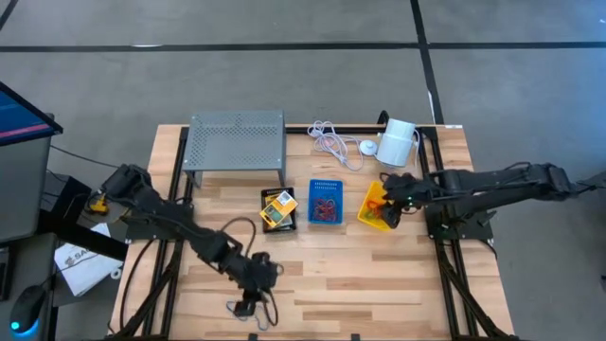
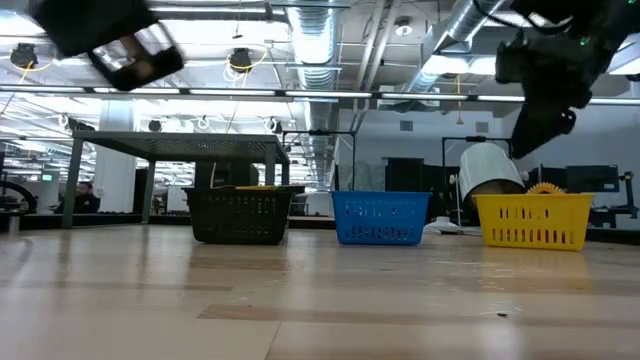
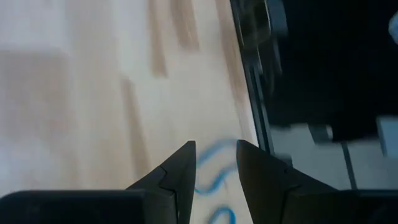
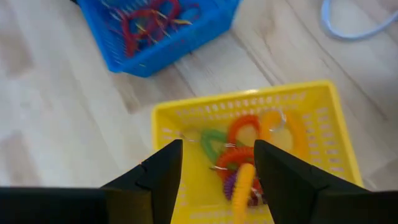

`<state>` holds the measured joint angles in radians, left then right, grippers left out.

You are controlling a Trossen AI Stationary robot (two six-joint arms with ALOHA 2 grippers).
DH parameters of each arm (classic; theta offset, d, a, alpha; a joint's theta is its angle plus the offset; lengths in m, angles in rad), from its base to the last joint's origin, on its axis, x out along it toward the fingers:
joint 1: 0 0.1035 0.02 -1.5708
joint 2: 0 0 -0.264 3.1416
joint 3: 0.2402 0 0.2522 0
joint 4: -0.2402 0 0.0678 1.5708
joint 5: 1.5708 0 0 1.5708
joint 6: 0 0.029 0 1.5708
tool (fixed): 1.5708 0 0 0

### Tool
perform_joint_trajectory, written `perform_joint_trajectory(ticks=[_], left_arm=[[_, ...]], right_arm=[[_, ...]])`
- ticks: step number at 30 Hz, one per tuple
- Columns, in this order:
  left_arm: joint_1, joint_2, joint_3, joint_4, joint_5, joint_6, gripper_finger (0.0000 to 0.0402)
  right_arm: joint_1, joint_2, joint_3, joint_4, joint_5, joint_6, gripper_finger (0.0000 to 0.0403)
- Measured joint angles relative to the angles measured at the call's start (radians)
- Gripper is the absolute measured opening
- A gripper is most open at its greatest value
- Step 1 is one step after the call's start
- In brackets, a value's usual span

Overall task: Pick & Place Office Desk Supplies
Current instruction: Put the blue rubber band into the blue basket

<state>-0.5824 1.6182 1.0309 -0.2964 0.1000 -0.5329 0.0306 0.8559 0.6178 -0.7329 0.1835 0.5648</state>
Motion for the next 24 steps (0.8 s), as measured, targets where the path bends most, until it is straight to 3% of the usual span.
perform_joint_trajectory(ticks=[5,9,24], left_arm=[[-0.05,0.105,0.0,-0.002,0.097,0.012,0.0113],[-0.08,0.172,0.002,-0.003,0.112,0.052,0.0113],[-0.076,0.238,0.007,-0.032,-0.041,0.054,0.0113]], right_arm=[[0.002,-0.103,0.0,0.015,-0.006,0.001,0.0193],[0.002,-0.161,0.0,0.017,-0.003,0.011,0.019],[0.077,-0.175,0.001,0.02,-0.005,0.038,0.0163]])
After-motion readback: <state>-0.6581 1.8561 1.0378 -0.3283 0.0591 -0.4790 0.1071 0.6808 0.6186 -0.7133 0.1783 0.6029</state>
